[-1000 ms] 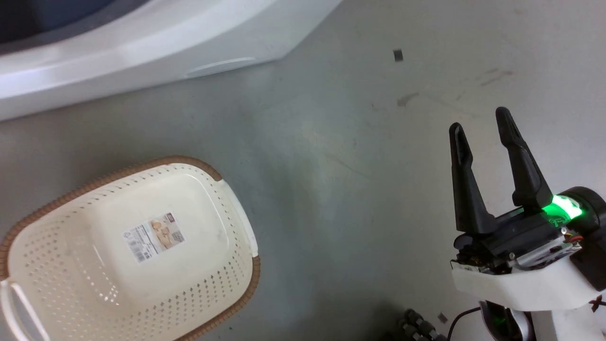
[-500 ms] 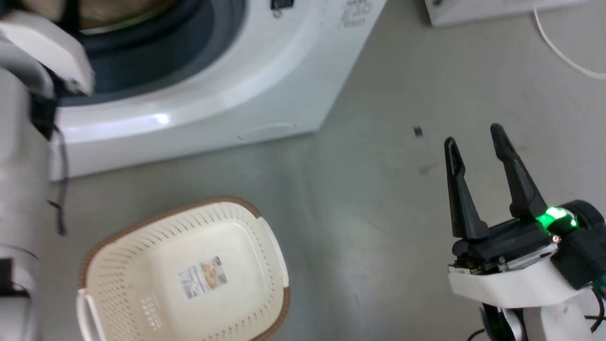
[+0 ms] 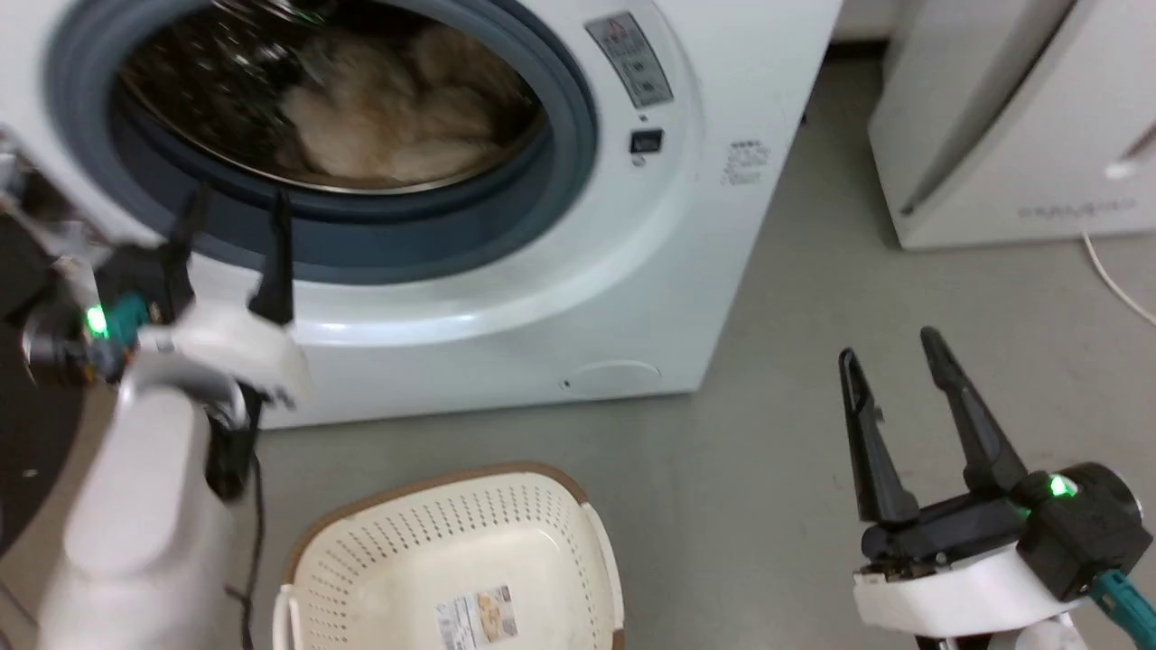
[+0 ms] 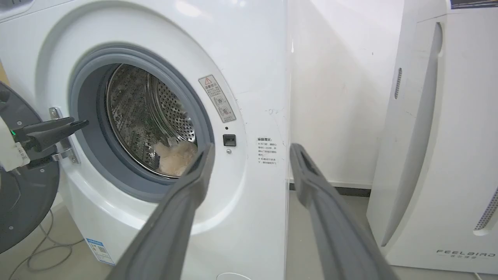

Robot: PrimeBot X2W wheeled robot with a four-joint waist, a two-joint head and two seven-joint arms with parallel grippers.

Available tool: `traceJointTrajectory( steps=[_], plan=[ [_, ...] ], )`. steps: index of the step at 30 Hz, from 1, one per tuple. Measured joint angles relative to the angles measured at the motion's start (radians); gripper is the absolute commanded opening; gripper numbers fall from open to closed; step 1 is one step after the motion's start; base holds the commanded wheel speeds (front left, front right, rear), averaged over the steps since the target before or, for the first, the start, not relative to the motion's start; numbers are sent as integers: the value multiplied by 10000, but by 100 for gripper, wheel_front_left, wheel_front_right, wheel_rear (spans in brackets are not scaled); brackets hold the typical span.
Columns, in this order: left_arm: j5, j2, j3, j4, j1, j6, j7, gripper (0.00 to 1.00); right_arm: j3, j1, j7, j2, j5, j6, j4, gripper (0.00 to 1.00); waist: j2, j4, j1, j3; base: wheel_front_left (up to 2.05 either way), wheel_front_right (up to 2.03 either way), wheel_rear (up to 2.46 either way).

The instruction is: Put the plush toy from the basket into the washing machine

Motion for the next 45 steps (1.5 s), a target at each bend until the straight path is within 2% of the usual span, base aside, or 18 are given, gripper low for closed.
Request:
traceJointTrajectory(
  steps=[6,13,22,28,35,36,45],
  plan=[
    [25,-407,385,-2088,2266,571,0,100,-27,403,0,2,-115,0,188,100,0,463,0,-756,0,0,0],
    [105,-888,562,-3630,4354,809,-2,100,8,729,0,2,-115,0,326,100,0,722,-1,-1349,0,0,0],
    [497,-1492,667,-4433,5891,986,0,100,0,1005,0,2,-96,0,546,100,0,768,0,-1678,0,0,0],
    [828,-1722,711,-4794,6264,986,-2,100,10,1095,0,2,-38,0,587,100,0,786,0,-1780,0,0,0],
    [984,-2025,736,-4886,6370,750,0,100,40,1096,0,2,-38,0,614,100,0,808,0,-1758,0,0,0],
    [986,-2031,723,-4884,6369,755,8,0,36,1095,4,2,-38,0,614,0,0,808,1,-1754,0,0,0],
    [1007,-2029,732,-4888,6369,767,100,0,4,1094,104,2,-44,2,617,0,0,815,1,-1775,0,0,0]
  ],
)
